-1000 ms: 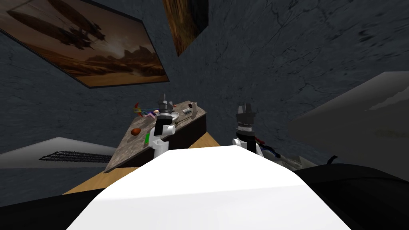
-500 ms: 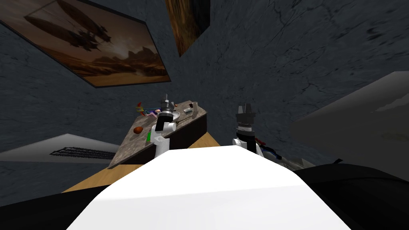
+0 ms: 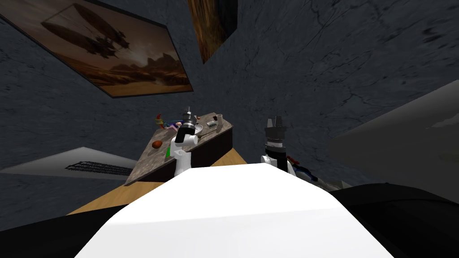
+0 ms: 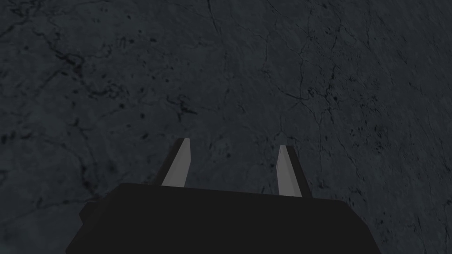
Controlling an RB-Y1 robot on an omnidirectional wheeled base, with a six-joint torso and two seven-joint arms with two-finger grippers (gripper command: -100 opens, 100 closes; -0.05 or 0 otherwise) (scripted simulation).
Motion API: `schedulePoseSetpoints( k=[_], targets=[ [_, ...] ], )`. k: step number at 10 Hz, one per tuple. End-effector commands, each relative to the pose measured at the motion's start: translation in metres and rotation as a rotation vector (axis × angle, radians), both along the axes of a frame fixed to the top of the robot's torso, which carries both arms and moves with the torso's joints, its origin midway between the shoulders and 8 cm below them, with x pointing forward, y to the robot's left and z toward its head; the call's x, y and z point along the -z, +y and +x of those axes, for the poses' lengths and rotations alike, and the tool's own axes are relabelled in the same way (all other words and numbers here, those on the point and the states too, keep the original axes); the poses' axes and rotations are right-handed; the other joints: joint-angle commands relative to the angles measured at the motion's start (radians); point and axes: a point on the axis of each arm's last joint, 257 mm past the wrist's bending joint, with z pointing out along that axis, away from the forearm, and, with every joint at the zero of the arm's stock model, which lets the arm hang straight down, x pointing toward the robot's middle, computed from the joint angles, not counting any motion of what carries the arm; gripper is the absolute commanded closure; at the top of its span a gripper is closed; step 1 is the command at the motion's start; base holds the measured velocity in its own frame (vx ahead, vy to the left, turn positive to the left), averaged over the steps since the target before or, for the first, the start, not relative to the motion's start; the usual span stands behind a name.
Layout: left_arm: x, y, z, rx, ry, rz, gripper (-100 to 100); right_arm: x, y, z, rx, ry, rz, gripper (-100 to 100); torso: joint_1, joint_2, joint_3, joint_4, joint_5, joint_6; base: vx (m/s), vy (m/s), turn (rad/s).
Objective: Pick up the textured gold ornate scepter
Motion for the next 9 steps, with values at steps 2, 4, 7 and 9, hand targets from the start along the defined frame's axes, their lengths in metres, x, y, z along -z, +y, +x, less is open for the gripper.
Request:
schedulePoseSetpoints(
  k=[2, 4, 7, 9],
  targets=[
    [0.015, 0.003, 0.017, 0.001, 0.069, -0.041, -100, 0.0, 0.0, 0.0, 0.0, 0.0, 0.0, 0, 0.0, 0.0, 0.0, 0.0, 0.0, 0.0, 0.004, -0.01, 0.074],
    [0.022, 0.003, 0.031, 0.009, 0.111, -0.076, -100, 0.0, 0.0, 0.0, 0.0, 0.0, 0.0, 0, 0.0, 0.0, 0.0, 0.0, 0.0, 0.0, 0.006, -0.008, 0.036],
    [0.038, 0.004, 0.046, 0.012, 0.188, -0.118, -100, 0.0, 0.0, 0.0, 0.0, 0.0, 0.0, 0, 0.0, 0.0, 0.0, 0.0, 0.0, 0.0, 0.008, -0.009, 0.045],
    [0.049, 0.005, 0.048, 0.005, 0.228, -0.125, -100, 0.0, 0.0, 0.0, 0.0, 0.0, 0.0, 0, 0.0, -0.001, -0.001, 0.0, 0.0, 0.0, 0.011, -0.009, 0.017]
  ],
)
